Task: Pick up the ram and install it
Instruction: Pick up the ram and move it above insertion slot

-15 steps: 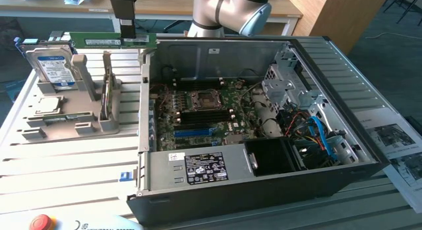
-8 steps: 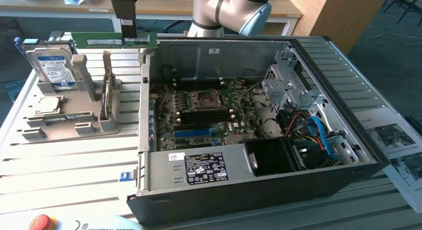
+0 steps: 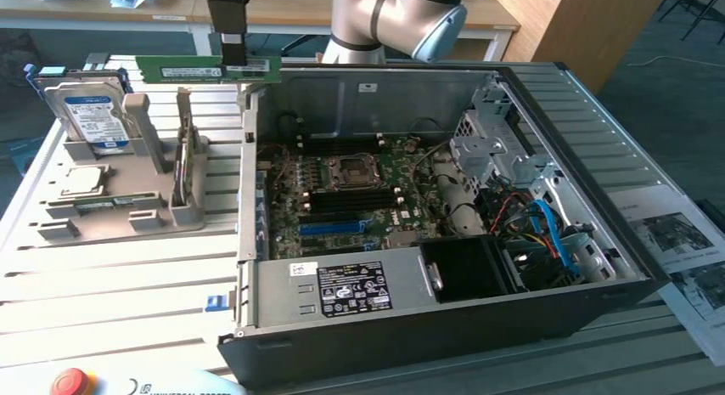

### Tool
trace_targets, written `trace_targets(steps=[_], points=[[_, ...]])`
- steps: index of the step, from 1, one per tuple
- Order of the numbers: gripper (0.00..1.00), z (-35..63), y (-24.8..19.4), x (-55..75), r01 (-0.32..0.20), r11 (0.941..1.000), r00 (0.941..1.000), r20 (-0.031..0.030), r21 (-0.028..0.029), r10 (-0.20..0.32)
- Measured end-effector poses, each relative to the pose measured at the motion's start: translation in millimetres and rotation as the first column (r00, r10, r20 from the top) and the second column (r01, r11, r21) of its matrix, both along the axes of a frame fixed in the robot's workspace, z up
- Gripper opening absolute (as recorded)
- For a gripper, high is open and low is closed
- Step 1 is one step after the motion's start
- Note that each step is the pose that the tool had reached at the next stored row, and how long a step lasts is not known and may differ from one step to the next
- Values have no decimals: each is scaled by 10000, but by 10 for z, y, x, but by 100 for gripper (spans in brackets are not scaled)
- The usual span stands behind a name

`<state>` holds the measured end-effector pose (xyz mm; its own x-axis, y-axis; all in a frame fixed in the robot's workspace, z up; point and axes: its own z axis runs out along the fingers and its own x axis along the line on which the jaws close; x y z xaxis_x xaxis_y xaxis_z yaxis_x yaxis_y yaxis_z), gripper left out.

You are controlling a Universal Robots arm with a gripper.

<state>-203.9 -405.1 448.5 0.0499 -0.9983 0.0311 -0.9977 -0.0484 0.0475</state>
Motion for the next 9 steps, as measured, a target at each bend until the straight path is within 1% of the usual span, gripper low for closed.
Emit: trace_targets(steps=[9], points=[[12,0,-4,359,0,10000,10000,-4,1,0]])
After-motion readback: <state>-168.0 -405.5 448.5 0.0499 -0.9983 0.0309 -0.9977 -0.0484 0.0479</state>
